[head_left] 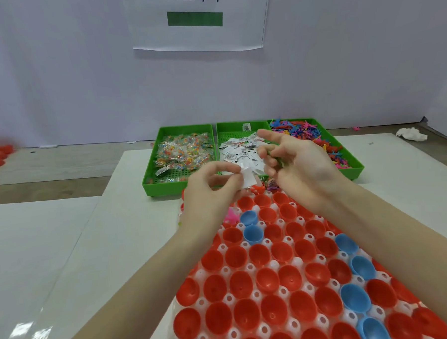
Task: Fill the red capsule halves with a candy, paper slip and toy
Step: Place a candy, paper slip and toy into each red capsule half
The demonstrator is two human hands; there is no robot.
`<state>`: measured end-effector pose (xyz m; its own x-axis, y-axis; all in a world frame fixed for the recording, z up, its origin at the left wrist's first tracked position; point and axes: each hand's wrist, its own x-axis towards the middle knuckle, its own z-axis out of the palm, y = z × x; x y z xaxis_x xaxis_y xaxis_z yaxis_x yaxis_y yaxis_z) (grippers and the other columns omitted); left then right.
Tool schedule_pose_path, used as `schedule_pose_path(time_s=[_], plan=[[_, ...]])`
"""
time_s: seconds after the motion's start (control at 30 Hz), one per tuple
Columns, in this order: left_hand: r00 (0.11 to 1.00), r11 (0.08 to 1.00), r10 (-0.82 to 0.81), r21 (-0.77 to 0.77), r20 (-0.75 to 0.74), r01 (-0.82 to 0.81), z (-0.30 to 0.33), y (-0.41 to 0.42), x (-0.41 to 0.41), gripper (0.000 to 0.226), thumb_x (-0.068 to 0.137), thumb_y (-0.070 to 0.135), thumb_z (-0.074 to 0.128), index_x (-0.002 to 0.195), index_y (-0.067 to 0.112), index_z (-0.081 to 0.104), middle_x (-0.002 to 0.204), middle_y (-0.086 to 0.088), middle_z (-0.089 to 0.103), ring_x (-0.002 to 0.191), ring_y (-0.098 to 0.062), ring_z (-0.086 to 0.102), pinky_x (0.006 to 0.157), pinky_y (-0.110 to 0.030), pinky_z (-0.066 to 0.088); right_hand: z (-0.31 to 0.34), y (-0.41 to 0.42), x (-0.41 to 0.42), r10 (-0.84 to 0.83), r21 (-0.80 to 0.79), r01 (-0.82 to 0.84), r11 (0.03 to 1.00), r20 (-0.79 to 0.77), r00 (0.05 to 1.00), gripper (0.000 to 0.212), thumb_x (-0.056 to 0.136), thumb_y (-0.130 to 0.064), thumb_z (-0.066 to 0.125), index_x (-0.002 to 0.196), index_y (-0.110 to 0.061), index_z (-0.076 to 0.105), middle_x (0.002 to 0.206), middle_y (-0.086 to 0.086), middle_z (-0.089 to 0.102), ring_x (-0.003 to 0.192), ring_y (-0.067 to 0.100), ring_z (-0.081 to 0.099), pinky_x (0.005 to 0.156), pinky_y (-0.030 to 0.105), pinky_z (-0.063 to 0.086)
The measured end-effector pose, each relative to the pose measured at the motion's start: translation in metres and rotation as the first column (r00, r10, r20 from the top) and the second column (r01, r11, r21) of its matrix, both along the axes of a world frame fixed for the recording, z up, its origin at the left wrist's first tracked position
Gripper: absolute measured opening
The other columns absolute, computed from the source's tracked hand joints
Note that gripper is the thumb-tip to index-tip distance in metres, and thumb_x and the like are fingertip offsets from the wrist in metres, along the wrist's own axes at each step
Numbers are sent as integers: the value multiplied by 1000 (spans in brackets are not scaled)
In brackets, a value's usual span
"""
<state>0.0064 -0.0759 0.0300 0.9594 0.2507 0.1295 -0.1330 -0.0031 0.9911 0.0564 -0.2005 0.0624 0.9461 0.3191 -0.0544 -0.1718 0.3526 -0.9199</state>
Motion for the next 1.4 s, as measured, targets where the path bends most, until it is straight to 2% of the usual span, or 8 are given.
schedule_pose_path(time_s=[0.2, 0.43, 0.63, 0.77, 1.03, 1.13, 1.33, 1.4], plan=[[999, 998, -28, -55, 40, 30, 1, -11, -2, 16, 89, 2, 57, 88, 15, 65, 84, -4, 68, 69, -9, 67, 61, -10, 51, -3, -3, -5, 53, -41, -45, 998, 220, 974, 40, 88, 11, 46, 119, -14, 46, 85, -2, 72, 81, 6, 68, 73, 13, 52], [988, 976, -101, -180, 113, 121, 4, -19, -10, 13, 87, 6, 59, 89, 16, 67, 72, 7, 71, 74, -10, 69, 65, -14, 52, -2, 2, -12, -53, 76, 35, 997, 254, 966, 25, 92, 2, 46, 111, -14, 49, 84, 0, 72, 86, 9, 69, 71, 16, 54], [987, 986, -36, -156, 159, 61, 5, -24, -14, 14, 79, 12, 67, 93, 16, 69, 82, -11, 72, 80, -22, 70, 78, -28, 57, -5, 7, -21, -171, 9, 188, 982, 455, 874, 44, 90, -1, 50, 122, -24, 31, 84, -6, 73, 94, 11, 68, 79, 20, 53], [982, 989, -17, -139, 187, 43, 5, -27, -15, 17, 80, 8, 66, 96, 16, 68, 77, -10, 69, 76, -16, 70, 74, -23, 56, -5, 8, -24, -174, -53, 231, 971, 504, 846, 50, 85, -5, 58, 122, -26, 32, 82, -12, 73, 90, 6, 68, 87, 24, 52], [993, 969, -59, -233, 99, 81, 1, -24, -12, 30, 70, 19, 72, 99, 16, 69, 85, -21, 65, 88, -29, 67, 81, -29, 55, -3, 6, -20, -139, 27, 136, 990, 210, 968, 54, 82, -12, 61, 130, -17, 37, 86, -7, 74, 98, 4, 65, 70, 18, 52], [993, 968, -88, -230, 78, 104, 1, -22, -11, 34, 59, 28, 72, 92, 21, 70, 85, -18, 62, 86, -26, 62, 85, -33, 52, -3, 3, -16, -79, 63, 76, 995, 47, 996, 63, 76, -20, 61, 134, -13, 36, 92, -8, 73, 103, 3, 60, 79, 24, 46], [990, 968, -107, -216, 89, 125, -2, -20, -9, 21, 60, 28, 72, 80, 27, 72, 75, -4, 71, 74, -10, 66, 69, -17, 54, -9, 4, -14, -24, -51, 21, 998, -46, 999, 47, 90, -28, 52, 135, -17, 43, 101, -19, 69, 71, -13, 62, 98, 44, 35], [992, 975, -85, -195, 95, 103, -4, -21, -8, 17, 65, 22, 74, 82, 25, 72, 77, -7, 69, 74, -12, 65, 69, -19, 53, -10, 7, -15, -46, -56, 43, 997, -54, 997, 45, 90, -27, 53, 133, -18, 46, 91, -23, 69, 72, -12, 61, 91, 36, 40]])
